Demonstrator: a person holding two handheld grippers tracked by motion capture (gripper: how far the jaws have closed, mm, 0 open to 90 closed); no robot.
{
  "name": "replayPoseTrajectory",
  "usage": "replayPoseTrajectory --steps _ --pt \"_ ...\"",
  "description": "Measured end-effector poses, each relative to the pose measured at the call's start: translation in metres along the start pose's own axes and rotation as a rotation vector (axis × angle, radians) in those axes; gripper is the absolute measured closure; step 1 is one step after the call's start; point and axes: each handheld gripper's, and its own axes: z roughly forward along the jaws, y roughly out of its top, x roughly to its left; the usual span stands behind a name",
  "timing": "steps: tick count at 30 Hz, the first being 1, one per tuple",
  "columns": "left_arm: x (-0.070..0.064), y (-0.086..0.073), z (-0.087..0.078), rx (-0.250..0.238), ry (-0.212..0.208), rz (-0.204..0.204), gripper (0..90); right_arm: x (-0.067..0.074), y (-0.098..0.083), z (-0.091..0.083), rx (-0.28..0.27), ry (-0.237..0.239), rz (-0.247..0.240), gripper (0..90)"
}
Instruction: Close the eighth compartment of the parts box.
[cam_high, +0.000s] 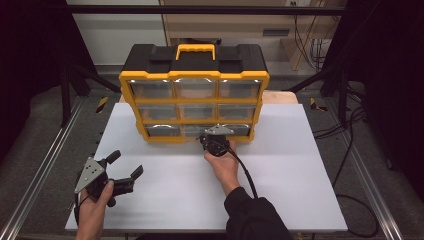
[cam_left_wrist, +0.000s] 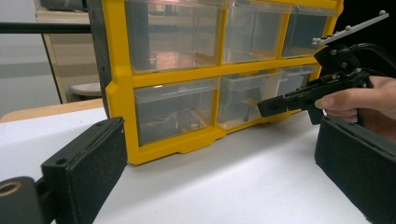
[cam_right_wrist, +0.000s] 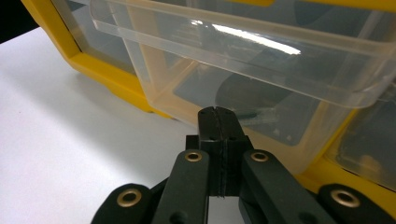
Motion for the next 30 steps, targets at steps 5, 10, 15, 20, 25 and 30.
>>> replayPoseTrajectory --steps 5,10,15,20,25,30 --pt "0.0003 0.0001 -0.0002 -0.003 0.001 -0.002 2.4 -0.0013 -0.0001 0.0002 -0.002 -0.002 0.0 90.0" --pt "0.0003 0.0005 -0.0005 -0.008 -0.001 0.0 2.4 -0.0021 0.0002 0.0004 -0.005 -0.007 0.002 90.0" --pt "0.0004 0.001 -0.0013 -0.014 0.007 0.006 2.4 -0.0033 0.0013 0.0006 -0.005 -0.003 0.009 90.0" --pt "0.0007 0.0009 -0.001 -0.013 0.006 0.005 2.4 -0.0061 0.003 0.002 0.0 -0.011 0.0 90.0" --pt "0.0009 0.0004 -0.0007 -0.008 0.003 0.003 2.4 -0.0054 0.0059 0.0026 -0.001 -0.017 0.0 90.0" --pt "0.0008 0.0003 -0.0004 -0.007 0.004 0.001 2.4 -0.0055 0.0073 0.0031 -0.002 -0.021 0.002 90.0"
